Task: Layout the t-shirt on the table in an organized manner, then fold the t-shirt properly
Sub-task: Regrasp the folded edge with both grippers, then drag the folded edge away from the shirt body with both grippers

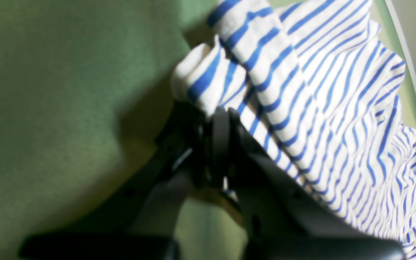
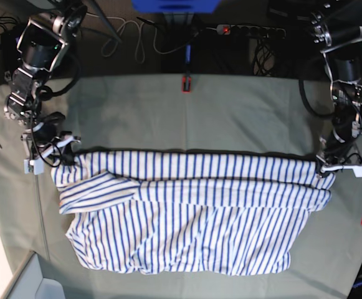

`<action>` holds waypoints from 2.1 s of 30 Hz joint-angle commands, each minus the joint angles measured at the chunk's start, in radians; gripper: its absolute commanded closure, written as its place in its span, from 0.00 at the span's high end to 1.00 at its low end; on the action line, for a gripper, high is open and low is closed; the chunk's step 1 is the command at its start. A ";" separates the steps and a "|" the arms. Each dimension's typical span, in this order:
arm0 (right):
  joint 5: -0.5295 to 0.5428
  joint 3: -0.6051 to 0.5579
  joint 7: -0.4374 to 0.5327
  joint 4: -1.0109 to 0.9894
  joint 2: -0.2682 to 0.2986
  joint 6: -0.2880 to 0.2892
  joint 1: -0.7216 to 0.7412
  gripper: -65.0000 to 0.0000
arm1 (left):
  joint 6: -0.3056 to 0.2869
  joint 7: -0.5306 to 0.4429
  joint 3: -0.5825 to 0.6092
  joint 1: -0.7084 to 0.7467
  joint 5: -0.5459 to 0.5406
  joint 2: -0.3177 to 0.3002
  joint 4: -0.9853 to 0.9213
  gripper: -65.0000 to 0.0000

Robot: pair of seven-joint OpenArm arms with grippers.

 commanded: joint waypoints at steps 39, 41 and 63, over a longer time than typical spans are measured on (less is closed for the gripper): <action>0.176 0.008 -0.163 0.585 -0.017 0.000 -0.385 0.00 | -0.020 0.372 -0.227 0.270 -0.021 -0.061 0.331 0.00; 0.206 0.002 -0.105 0.606 -0.017 0.000 -0.447 0.00 | -0.020 0.372 -0.267 0.338 -0.021 -0.053 0.386 0.00; 0.218 -0.003 0.010 0.608 -0.053 0.000 -0.589 0.00 | -0.021 0.373 -0.422 0.460 -0.017 0.041 0.521 0.01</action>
